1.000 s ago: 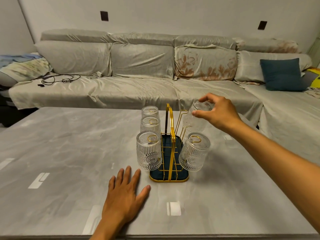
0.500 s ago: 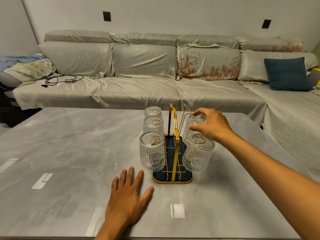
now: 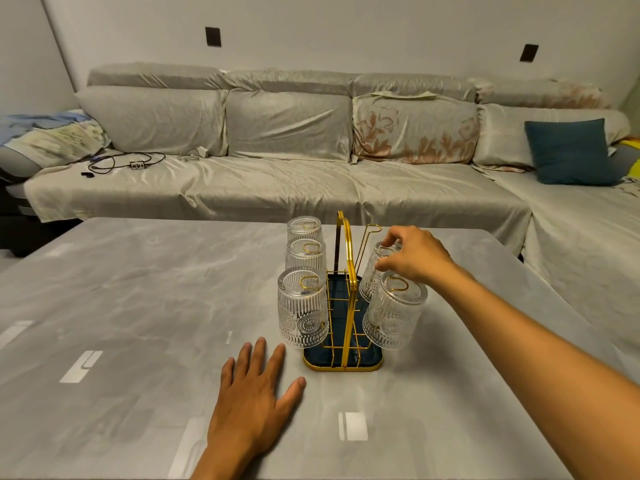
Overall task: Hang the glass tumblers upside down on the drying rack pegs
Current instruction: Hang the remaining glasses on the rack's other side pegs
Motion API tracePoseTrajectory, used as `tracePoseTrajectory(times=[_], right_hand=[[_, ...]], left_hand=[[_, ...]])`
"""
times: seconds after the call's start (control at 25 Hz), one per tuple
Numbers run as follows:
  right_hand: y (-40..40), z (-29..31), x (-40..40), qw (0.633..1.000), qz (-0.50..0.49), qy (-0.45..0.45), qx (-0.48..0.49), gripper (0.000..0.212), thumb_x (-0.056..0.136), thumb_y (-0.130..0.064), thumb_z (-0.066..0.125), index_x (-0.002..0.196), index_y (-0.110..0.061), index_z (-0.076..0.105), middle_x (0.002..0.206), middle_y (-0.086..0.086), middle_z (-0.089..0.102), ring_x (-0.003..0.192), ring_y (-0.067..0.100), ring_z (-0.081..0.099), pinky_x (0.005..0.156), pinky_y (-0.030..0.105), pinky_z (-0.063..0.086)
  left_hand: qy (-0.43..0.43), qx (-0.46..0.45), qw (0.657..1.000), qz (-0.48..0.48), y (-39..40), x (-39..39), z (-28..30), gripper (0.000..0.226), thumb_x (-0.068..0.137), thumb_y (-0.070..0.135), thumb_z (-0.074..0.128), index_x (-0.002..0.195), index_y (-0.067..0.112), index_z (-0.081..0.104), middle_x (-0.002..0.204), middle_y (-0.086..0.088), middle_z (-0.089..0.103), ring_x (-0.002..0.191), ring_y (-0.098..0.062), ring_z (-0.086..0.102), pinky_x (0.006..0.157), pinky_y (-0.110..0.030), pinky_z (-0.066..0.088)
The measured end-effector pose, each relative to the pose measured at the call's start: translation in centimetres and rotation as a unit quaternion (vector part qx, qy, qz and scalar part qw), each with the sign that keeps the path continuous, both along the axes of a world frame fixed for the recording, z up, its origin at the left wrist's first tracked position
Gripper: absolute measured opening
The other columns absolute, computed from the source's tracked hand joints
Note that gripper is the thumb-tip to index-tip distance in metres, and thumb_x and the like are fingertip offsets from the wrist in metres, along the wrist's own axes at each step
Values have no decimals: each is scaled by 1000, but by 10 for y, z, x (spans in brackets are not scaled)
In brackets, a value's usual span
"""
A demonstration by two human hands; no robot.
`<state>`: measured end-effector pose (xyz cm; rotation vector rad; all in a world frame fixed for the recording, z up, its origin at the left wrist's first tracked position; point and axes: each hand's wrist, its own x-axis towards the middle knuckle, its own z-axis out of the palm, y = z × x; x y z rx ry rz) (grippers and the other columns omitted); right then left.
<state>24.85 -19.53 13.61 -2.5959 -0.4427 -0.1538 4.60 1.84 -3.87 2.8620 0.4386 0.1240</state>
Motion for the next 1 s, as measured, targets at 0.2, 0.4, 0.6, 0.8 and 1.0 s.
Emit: tracePoseTrajectory(times=[0.2, 0.4, 0.6, 0.8, 1.0], right_hand=[[-10, 5, -3, 995, 23, 15, 94, 22, 80, -52, 62, 87, -32, 67, 108, -3, 67, 98, 19, 58, 76, 35, 44], [-42, -7, 16, 961, -68, 0, 269, 12, 86, -34, 59, 82, -26, 67, 87, -3, 68, 83, 19, 62, 70, 33, 48], [-59, -63, 60, 954, -96, 97, 265, 45, 78, -22, 69, 121, -22, 54, 112, 3, 63, 95, 24, 61, 78, 43, 54], [-29, -108, 106, 937, -9, 199, 288, 64, 81, -9, 70, 136, -14, 37, 117, 1, 45, 108, 22, 47, 83, 35, 41], [-13, -127, 128, 933, -35, 190, 304, 31, 92, -4, 52, 118, -17, 43, 111, 12, 46, 108, 33, 49, 96, 46, 43]], left_hand=[[-18, 9, 1000, -17, 7, 1, 4, 74, 81, 77, 7, 147, 46, 15, 162, 8, 10, 148, -20, 8, 117, -41, 7], [-58, 44, 997, -2, 53, 38, 27, 63, 84, 61, 14, 128, 31, 48, 138, -3, 46, 125, -26, 41, 94, -42, 32], [-17, 19, 999, 43, 65, 56, 1, 58, 93, 58, 17, 148, 38, 16, 162, 1, 11, 148, -24, 7, 115, -48, 9], [-21, 21, 998, 49, 64, 57, 5, 58, 93, 56, 17, 149, 40, 11, 163, 3, 7, 148, -21, 3, 117, -46, 7], [-16, 16, 999, 48, 62, 56, 8, 58, 94, 56, 16, 149, 41, 9, 163, 5, 5, 148, -19, 1, 117, -47, 6]])
